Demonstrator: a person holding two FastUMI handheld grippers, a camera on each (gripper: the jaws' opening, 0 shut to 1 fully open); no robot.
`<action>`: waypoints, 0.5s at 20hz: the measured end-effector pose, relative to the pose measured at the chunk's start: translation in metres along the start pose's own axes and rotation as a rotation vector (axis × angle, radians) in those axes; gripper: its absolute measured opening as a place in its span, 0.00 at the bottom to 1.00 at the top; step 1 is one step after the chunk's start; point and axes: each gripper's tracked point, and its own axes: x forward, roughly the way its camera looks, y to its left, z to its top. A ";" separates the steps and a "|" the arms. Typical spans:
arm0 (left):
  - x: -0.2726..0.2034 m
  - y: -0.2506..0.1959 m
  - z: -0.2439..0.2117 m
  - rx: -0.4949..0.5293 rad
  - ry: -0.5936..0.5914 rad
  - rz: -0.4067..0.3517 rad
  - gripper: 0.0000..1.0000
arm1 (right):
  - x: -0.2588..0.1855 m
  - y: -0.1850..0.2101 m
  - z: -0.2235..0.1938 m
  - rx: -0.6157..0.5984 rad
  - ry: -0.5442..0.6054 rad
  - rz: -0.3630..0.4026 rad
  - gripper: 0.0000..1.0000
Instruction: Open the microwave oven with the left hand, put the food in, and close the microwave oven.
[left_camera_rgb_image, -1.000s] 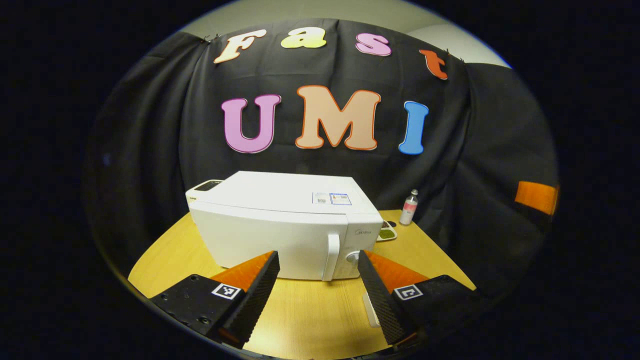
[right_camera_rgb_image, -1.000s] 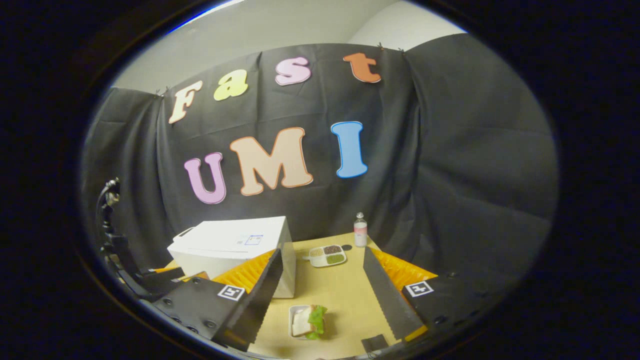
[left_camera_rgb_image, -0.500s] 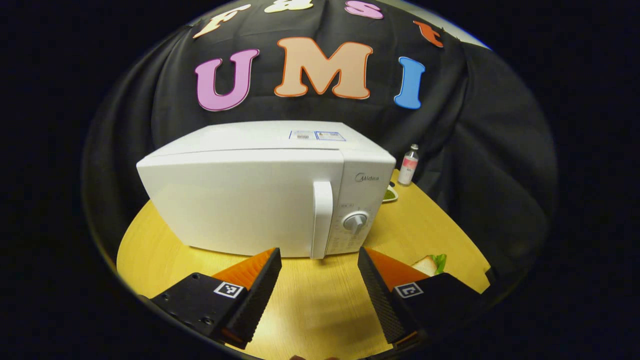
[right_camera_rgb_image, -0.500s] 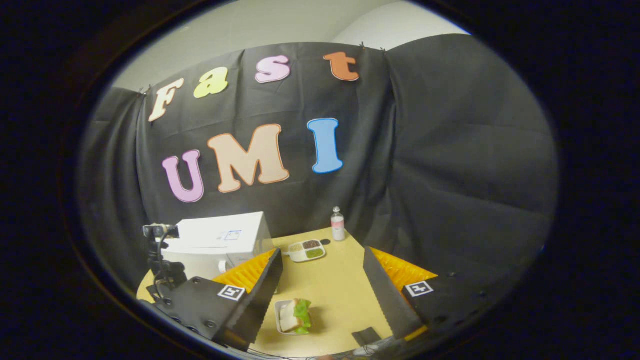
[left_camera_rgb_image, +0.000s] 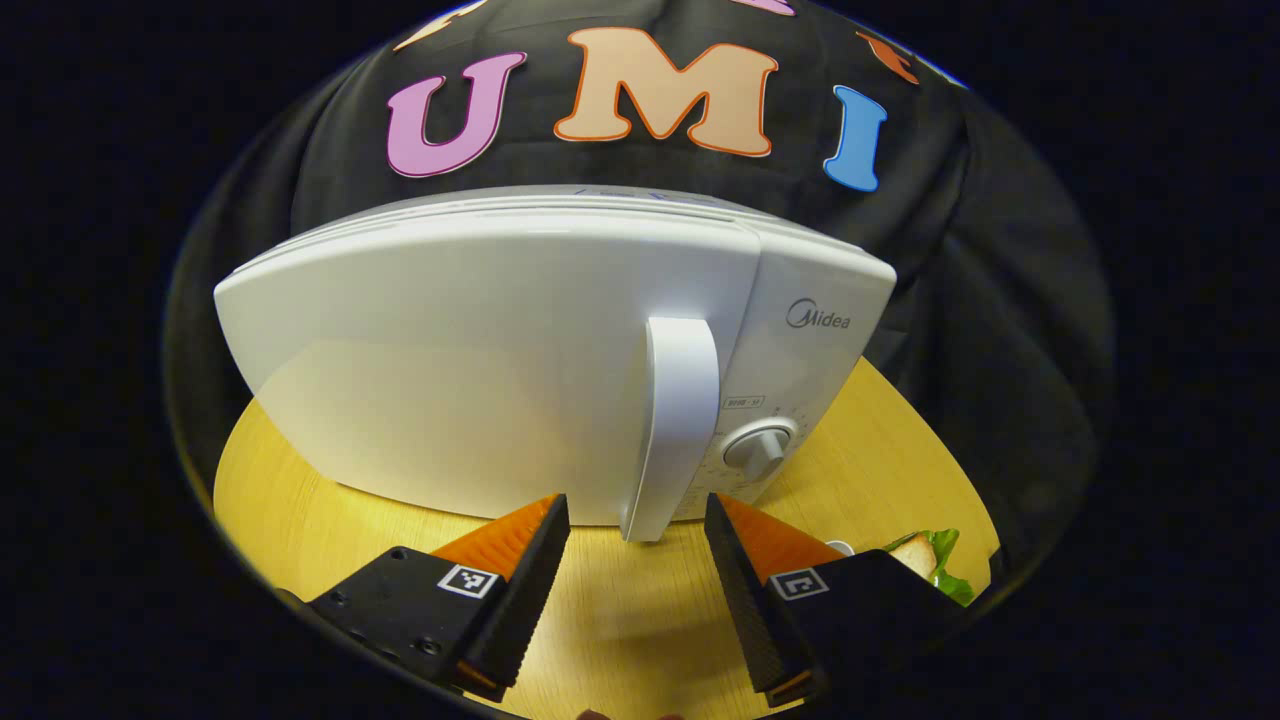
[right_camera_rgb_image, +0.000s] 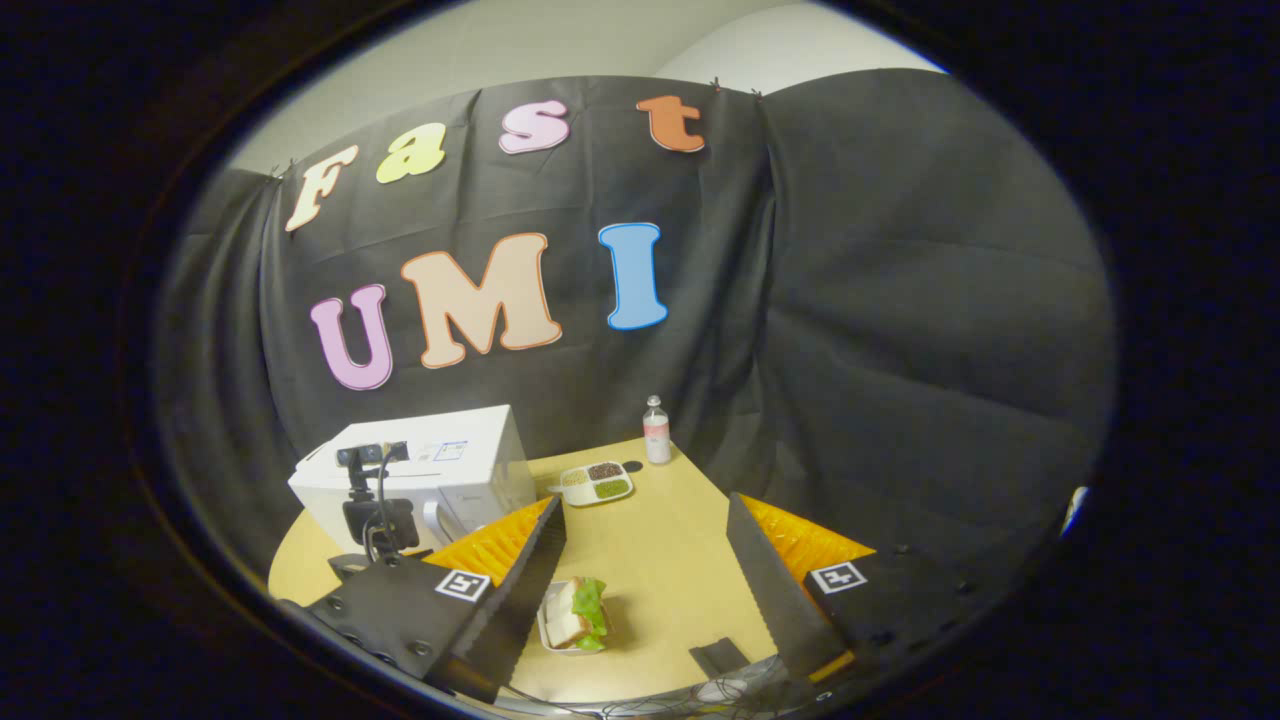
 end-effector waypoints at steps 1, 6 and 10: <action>0.004 0.001 0.001 0.012 0.002 0.000 0.83 | 0.002 -0.002 -0.003 -0.006 0.006 -0.006 0.92; 0.016 0.001 -0.001 0.024 0.017 -0.007 0.71 | 0.008 -0.003 -0.014 -0.016 0.040 -0.007 0.92; 0.019 -0.007 -0.001 0.020 0.017 -0.009 0.42 | 0.014 0.000 -0.015 -0.019 0.041 0.001 0.92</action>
